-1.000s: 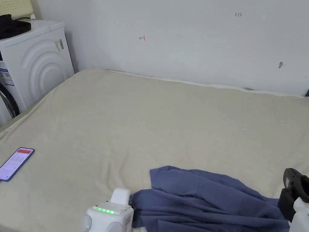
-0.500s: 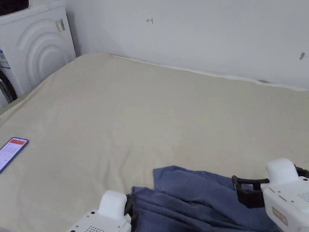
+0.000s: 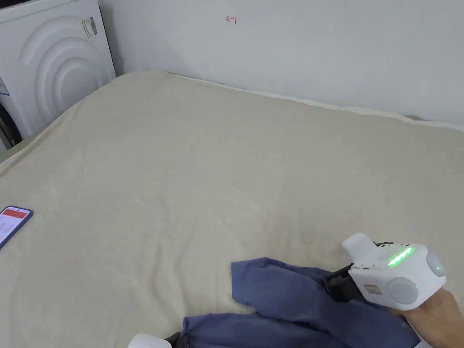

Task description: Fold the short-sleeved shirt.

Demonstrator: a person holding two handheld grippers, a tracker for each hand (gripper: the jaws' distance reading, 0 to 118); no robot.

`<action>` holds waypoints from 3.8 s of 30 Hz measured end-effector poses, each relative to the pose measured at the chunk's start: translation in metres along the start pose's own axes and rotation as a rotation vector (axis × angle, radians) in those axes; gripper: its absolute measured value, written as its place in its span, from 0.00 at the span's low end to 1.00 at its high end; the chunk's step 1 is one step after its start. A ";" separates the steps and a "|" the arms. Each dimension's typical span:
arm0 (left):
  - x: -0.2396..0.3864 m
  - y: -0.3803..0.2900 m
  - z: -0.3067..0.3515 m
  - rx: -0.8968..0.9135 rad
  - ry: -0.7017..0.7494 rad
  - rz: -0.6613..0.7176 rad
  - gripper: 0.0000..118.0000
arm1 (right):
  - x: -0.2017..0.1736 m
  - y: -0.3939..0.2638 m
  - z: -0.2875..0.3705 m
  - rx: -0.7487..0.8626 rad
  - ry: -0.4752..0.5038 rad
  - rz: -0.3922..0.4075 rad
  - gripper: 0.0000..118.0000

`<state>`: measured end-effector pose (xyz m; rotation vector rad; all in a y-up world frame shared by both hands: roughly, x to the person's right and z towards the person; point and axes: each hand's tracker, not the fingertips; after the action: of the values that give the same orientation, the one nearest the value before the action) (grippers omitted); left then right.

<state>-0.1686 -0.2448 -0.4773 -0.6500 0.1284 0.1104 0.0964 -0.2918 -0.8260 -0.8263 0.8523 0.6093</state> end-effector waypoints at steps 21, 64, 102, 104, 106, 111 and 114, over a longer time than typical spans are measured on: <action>-0.010 0.001 -0.019 0.054 0.098 -0.053 0.04 | -0.007 -0.056 0.134 0.352 -0.378 -0.170 0.01; -0.049 0.439 0.141 0.695 0.018 0.011 0.04 | 0.060 0.070 0.559 0.947 -0.790 -0.618 0.01; -0.038 0.278 -0.023 0.458 -0.151 0.072 0.04 | 0.033 -0.099 0.356 0.730 -0.652 -0.680 0.01; -0.032 0.230 -0.014 0.391 -0.217 0.078 0.04 | 0.006 -0.132 0.345 0.743 -0.632 -0.717 0.01; -0.024 0.177 0.000 0.396 -0.173 0.084 0.04 | -0.024 -0.160 0.337 0.724 -0.605 -0.730 0.02; -0.060 0.091 -0.005 0.315 -0.142 0.105 0.04 | -0.070 -0.235 0.316 0.616 -0.597 -0.745 0.01; -0.074 0.049 -0.006 0.279 -0.142 0.043 0.04 | -0.094 -0.272 0.305 0.577 -0.567 -0.750 0.01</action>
<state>-0.2495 -0.2142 -0.5000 -0.3596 0.0196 0.1766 0.3727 -0.2021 -0.5240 -0.3537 0.1331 -0.0894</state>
